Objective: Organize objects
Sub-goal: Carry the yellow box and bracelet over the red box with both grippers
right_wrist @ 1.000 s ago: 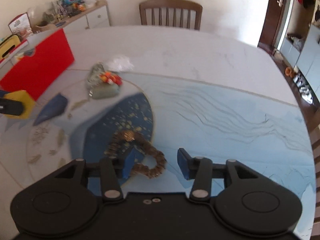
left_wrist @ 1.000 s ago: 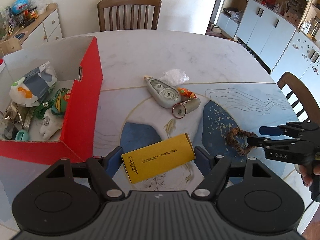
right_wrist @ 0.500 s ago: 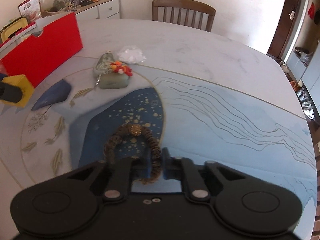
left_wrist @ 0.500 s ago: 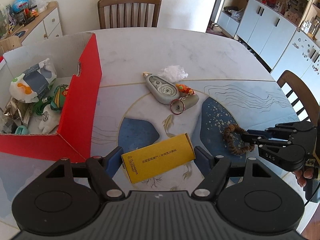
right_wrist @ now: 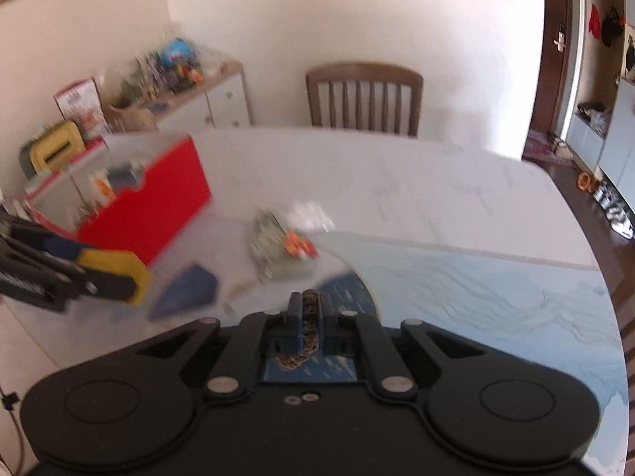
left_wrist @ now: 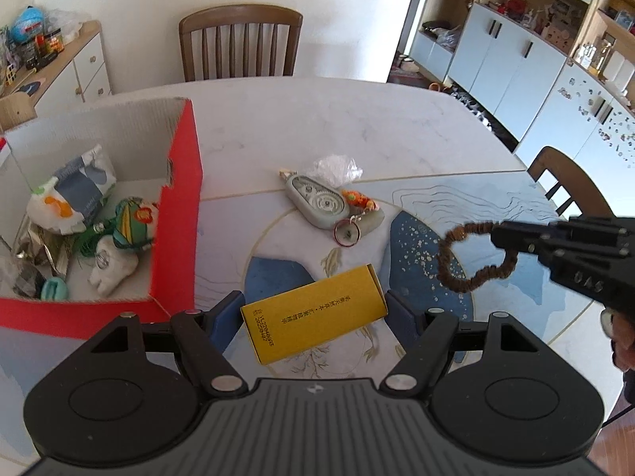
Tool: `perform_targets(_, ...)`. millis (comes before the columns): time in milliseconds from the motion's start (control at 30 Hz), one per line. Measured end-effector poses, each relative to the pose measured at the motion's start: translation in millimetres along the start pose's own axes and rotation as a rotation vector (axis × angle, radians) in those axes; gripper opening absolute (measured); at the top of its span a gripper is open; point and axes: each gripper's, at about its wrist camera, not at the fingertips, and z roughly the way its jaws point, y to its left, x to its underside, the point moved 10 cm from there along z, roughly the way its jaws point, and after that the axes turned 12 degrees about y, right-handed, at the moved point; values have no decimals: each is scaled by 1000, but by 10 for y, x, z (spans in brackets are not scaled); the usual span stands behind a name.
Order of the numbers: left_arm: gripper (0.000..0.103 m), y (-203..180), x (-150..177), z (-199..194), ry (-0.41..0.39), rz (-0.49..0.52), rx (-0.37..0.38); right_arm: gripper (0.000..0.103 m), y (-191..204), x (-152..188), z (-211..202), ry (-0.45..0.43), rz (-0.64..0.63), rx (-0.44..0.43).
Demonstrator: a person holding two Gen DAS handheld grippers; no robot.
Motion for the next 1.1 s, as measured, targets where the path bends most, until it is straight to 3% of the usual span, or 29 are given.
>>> perform_targets(367, 76, 498, -142, -434, -38, 30, -2, 6, 666, -579, -246, -72, -52, -61)
perform_targets(733, 76, 1482, -284, -863, -93, 11, -106, 6, 1576, -1027, -156, -107, -176, -92)
perform_targets(1100, 76, 2287, -246, -616, 4, -13, -163, 6, 2304, -1279, 250, -76, -265, -113)
